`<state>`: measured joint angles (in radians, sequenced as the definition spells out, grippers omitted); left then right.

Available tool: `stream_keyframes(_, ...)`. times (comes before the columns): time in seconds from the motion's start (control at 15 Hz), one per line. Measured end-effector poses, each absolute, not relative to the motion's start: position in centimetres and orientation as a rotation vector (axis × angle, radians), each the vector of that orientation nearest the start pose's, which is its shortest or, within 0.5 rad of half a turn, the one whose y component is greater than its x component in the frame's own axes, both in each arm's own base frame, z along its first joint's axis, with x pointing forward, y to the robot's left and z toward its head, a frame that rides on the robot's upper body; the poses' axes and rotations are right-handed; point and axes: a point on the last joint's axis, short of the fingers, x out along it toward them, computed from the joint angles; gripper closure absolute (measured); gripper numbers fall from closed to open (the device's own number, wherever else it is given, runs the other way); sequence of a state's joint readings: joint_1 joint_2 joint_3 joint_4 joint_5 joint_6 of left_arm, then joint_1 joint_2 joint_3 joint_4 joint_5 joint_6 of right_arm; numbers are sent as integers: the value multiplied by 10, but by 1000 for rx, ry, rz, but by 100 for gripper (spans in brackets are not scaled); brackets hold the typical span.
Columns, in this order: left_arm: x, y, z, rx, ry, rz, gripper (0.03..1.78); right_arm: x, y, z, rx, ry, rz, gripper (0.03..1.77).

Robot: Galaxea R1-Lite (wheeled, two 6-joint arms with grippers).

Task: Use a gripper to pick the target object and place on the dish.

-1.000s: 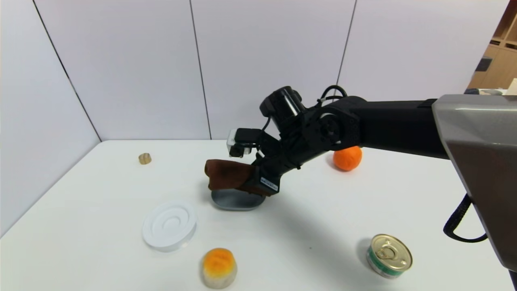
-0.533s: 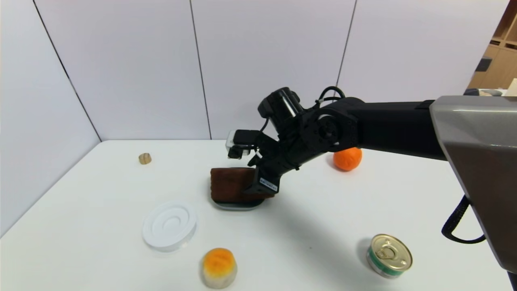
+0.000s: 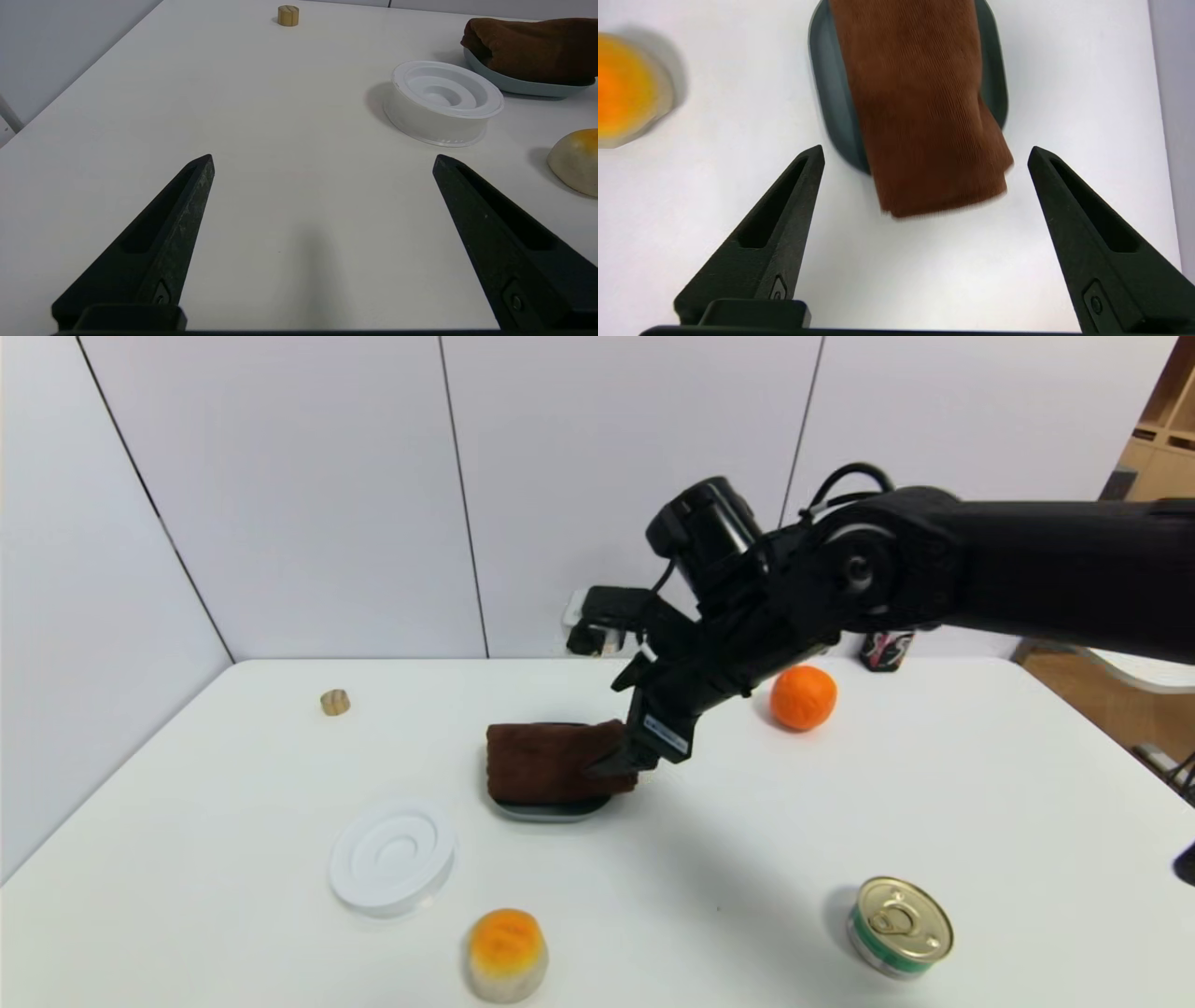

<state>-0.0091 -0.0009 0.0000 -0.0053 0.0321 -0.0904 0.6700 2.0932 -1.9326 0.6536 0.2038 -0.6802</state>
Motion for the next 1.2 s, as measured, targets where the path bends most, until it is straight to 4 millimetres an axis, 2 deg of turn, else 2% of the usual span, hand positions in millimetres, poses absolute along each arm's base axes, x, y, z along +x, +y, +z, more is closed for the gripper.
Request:
stream_keyframes(0.13,-23,1,76,-90,-7,22,12,298,233,247,-730,551,1041,23)
stream_keyframes(0.33,-23,1,76,-89,-7,23,12,267,184,254,-663,624,972,18)
stream_keyframes(0.67,-23,1,76,-90,-7,23,12,189,94,258,-588,640,829,14)
stream_keyframes(0.87,-23,1,76,-90,-8,23,12,135,53,246,-533,570,708,12)
stream_keyframes(1.2,-23,1,76,-90,-8,23,12,58,14,217,-351,447,391,11)
